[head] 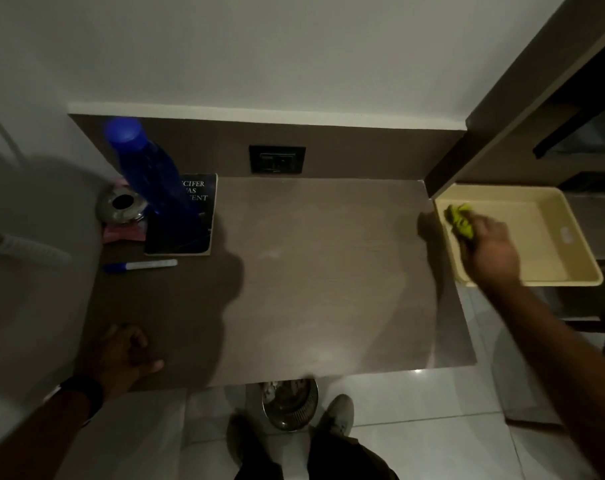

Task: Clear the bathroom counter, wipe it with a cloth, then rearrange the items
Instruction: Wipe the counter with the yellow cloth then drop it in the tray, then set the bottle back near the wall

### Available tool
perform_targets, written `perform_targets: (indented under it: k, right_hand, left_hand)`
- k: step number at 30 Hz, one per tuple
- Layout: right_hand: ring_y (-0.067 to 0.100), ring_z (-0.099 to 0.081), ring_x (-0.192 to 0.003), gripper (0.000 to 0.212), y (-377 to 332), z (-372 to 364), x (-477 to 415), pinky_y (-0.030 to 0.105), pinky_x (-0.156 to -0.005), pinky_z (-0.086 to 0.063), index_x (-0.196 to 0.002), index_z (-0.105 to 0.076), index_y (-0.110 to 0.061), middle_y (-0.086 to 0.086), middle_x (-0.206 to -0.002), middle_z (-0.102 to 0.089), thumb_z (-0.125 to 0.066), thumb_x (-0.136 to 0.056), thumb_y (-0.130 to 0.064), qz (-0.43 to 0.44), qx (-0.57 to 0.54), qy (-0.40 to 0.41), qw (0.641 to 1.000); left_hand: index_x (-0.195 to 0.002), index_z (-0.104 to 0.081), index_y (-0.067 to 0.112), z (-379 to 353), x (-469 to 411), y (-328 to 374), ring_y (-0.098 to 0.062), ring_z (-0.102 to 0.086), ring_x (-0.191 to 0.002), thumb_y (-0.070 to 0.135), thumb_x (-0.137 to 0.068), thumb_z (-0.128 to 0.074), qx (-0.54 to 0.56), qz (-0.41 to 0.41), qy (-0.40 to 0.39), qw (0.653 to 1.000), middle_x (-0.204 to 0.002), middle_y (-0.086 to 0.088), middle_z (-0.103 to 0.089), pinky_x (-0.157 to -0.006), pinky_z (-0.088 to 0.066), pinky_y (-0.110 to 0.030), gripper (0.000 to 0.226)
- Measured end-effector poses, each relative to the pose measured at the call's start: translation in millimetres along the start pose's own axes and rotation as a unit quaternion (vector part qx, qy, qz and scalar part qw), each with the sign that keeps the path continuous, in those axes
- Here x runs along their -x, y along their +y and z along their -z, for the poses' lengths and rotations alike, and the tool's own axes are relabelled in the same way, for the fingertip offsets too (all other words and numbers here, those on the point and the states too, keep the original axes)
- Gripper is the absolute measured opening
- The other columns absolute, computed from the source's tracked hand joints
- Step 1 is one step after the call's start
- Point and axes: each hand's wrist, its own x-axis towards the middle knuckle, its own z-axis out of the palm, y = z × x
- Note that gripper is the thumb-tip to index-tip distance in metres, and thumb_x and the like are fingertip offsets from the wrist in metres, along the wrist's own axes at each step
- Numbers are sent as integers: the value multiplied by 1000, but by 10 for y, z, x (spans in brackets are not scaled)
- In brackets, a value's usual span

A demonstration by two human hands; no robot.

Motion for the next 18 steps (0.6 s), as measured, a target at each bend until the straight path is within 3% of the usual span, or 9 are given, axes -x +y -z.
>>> perform_targets:
  k: [2,4,6,7,10,12,15,18]
  right_hand:
    - [39,-49,-134,56,165,115,-289,55,-98,-54,-157,-41,-26,13,-151,-53,-47,-105,-46,15,65,-17,998]
    - [36,-36,-153,65,244,141,-407,61,-116,-37,-162,-37,-28,9,-168,-39,-38,-103,-54,21,124,-104,987]
    - [30,-21,-163,63,283,71,-388,60,-127,-19,-165,-36,-28,2,-175,-28,-41,-108,-54,-11,127,-190,974]
    - [30,-24,-162,58,280,20,-333,58,-128,-19,-163,-41,-26,3,-174,-32,-48,-109,-47,-52,86,-200,975]
    - [47,-56,-135,43,129,-47,-106,55,-116,-44,-142,-66,-14,26,-145,-62,-55,-102,-27,-125,-42,-113,985]
    - [52,-63,-118,36,-76,-58,71,55,-104,-51,-126,-72,-7,32,-124,-70,-57,-95,-19,-114,-62,-61,990]
    - [49,-61,-107,34,-472,-194,419,52,-94,-48,-111,-72,-5,27,-111,-71,-54,-91,-24,-44,-79,-6,996]
    - [40,-56,-98,32,-938,-384,805,47,-88,-43,-106,-66,-10,17,-104,-67,-48,-90,-30,85,-109,23,990]
  left_hand:
    - [-75,-56,22,4,-5,8,-25,-56,-87,25,-53,-96,1,4,-7,1000,-98,-2,-48,-81,-52,-44,46]
    - [-76,-56,21,4,-9,10,-26,-56,-88,24,-54,-96,1,5,-8,1000,-99,-3,-49,-81,-52,-44,46]
    - [-75,-56,21,-1,-8,3,-25,-55,-85,24,-53,-96,0,-1,1,1000,-97,-3,-49,-75,-50,-41,46]
    - [-75,-56,22,-2,-7,-4,-24,-55,-84,24,-52,-97,2,-3,3,1000,-96,-2,-48,-72,-48,-39,47]
    - [-74,-55,24,8,-5,-26,-20,-54,-81,25,-51,-97,10,1,-2,1000,-95,-1,-48,-69,-48,-37,48]
    - [-74,-54,25,34,1,-36,-20,-54,-82,27,-50,-97,10,1,-2,1000,-95,1,-47,-71,-50,-39,49]
    - [-75,-53,28,86,37,-4,-20,-55,-84,31,-49,-96,3,-3,-2,1000,-94,3,-48,-74,-50,-38,50]
    - [-78,-53,31,138,87,48,-18,-54,-86,40,-50,-92,-20,-4,-7,1000,-93,4,-51,-76,-45,-31,49]
